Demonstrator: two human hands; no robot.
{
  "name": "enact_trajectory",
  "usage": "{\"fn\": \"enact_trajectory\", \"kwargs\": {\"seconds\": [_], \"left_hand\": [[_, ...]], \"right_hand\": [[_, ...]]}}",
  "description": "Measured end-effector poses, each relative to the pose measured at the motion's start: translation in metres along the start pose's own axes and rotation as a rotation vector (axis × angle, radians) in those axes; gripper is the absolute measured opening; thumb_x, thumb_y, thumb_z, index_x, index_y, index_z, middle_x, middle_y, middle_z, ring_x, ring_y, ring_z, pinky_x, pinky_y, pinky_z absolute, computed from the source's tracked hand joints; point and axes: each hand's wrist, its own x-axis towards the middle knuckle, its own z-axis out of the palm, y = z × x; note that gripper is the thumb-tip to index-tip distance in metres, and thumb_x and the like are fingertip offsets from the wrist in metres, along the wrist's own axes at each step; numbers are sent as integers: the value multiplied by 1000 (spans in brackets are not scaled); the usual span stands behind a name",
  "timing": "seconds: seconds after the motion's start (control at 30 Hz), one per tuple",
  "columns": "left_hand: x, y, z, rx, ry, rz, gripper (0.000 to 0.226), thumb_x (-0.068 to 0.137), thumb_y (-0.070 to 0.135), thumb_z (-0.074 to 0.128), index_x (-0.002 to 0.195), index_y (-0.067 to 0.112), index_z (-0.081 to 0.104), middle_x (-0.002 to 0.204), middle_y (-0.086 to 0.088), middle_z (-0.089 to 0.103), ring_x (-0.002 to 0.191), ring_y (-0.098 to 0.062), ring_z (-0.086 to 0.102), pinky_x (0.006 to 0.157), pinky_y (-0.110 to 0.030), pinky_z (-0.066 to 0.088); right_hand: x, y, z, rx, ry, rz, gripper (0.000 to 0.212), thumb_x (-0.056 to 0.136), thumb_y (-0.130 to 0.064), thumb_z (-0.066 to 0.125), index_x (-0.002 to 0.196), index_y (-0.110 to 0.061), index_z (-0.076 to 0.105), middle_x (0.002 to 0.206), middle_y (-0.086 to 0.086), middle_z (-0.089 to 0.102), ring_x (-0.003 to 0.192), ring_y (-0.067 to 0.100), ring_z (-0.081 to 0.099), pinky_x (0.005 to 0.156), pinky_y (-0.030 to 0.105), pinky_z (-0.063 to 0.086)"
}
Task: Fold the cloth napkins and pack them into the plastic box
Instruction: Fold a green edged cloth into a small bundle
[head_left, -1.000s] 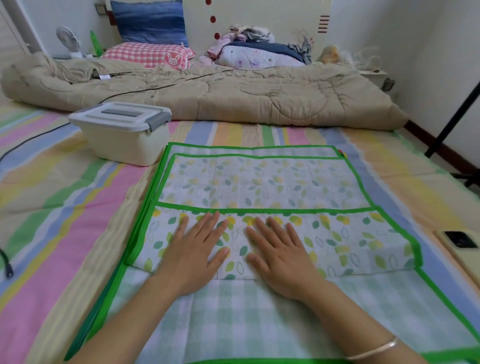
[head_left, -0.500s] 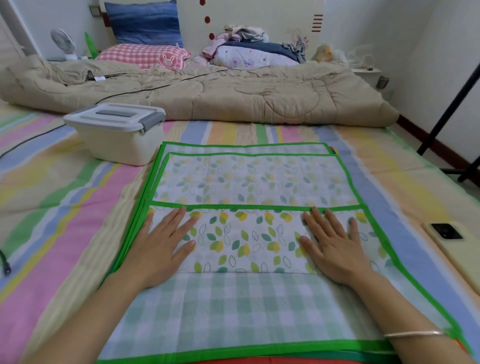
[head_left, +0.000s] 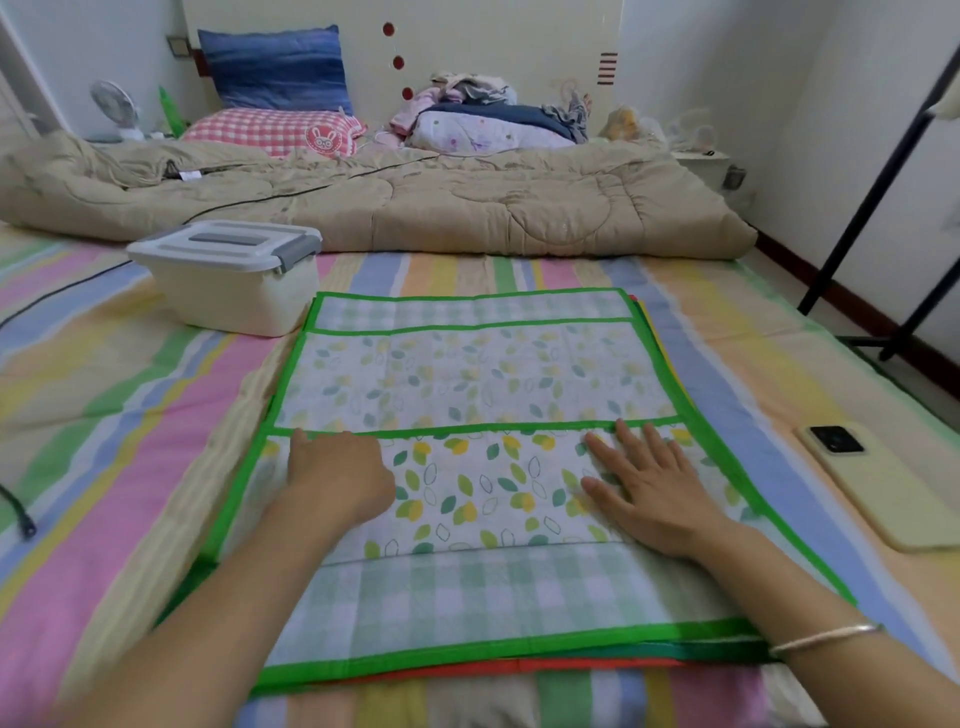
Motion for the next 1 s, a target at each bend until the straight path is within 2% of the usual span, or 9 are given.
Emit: {"fn": "enact_trajectory", "kwargs": {"seconds": [0.03, 0.1, 0.17, 0.23, 0.37, 0.5, 0.6, 0.9, 1.0], "left_hand": [[-6, 13, -7, 46, 19, -27, 35, 100, 34, 36, 124, 20, 57, 131, -2, 57, 124, -24, 50, 118, -50, 21], [-17, 36, -7, 57, 150, 68, 41, 102, 37, 34, 134, 19, 51, 142, -5, 49, 133, -26, 43, 119, -51, 18], [-24, 54, 6, -69, 268, 294, 55, 105, 45, 25, 156, 24, 25, 165, -3, 18, 151, -22, 17, 123, -50, 3], [-24, 66, 24, -86, 239, 476, 65, 99, 57, 2, 159, 32, -1, 167, 3, -11, 153, -14, -9, 123, -50, -8], [-9, 69, 59, -125, 206, 526, 80, 81, 69, -24, 154, 39, -18, 161, 10, -28, 147, -7, -29, 121, -52, -12], [-9, 69, 66, -142, 234, 526, 86, 73, 67, -33, 153, 39, -21, 159, 11, -33, 144, -5, -33, 121, -52, -14], [-10, 69, 67, -163, 232, 523, 84, 74, 66, -33, 153, 39, -23, 158, 11, -35, 144, -6, -35, 121, -51, -14], [-12, 72, 70, -210, 311, 522, 79, 84, 61, -28, 157, 36, -8, 164, 9, -18, 149, -8, -23, 121, -52, -9], [-11, 71, 75, -256, 331, 526, 67, 96, 58, -8, 159, 36, 1, 166, 9, -10, 152, -8, -15, 121, -51, -6]], "right_hand": [[-7, -3, 0, 10, -6, -6, 106, 50, -93, -23, 148, -53, -9, 161, -6, -18, 148, 22, -21, 120, 44, -11], [-21, -7, 2, 30, -2, -10, 105, 49, -93, -25, 146, -55, -11, 161, -7, -20, 147, 21, -23, 119, 43, -12], [-35, -9, 5, 40, 12, -12, 98, 50, -91, -28, 142, -58, -14, 160, -8, -20, 146, 19, -24, 119, 44, -15], [-45, -8, 7, 29, 21, -12, 90, 52, -88, -31, 137, -61, -17, 158, -11, -23, 145, 17, -26, 116, 47, -20], [-52, 3, 7, 2, 31, 35, 94, 53, -85, -34, 141, -55, -18, 156, -16, -25, 144, 15, -29, 113, 51, -23], [-49, 1, -5, 152, 18, 175, 85, 77, -74, -12, 154, -40, 0, 162, -12, -13, 147, 16, -22, 117, 50, -17], [-36, -16, -20, 252, 150, 246, 64, 96, -61, 13, 155, -36, 13, 164, -6, 0, 149, 18, -14, 119, 46, -13], [97, -87, -42, 39, 200, -117, 58, 101, -30, 39, 154, -24, 17, 163, 8, 3, 150, 29, -1, 121, 44, 5], [139, -101, -47, -90, 128, -155, 62, 98, -22, 41, 155, -20, 16, 163, 7, 0, 150, 29, -3, 121, 47, 3]]}}
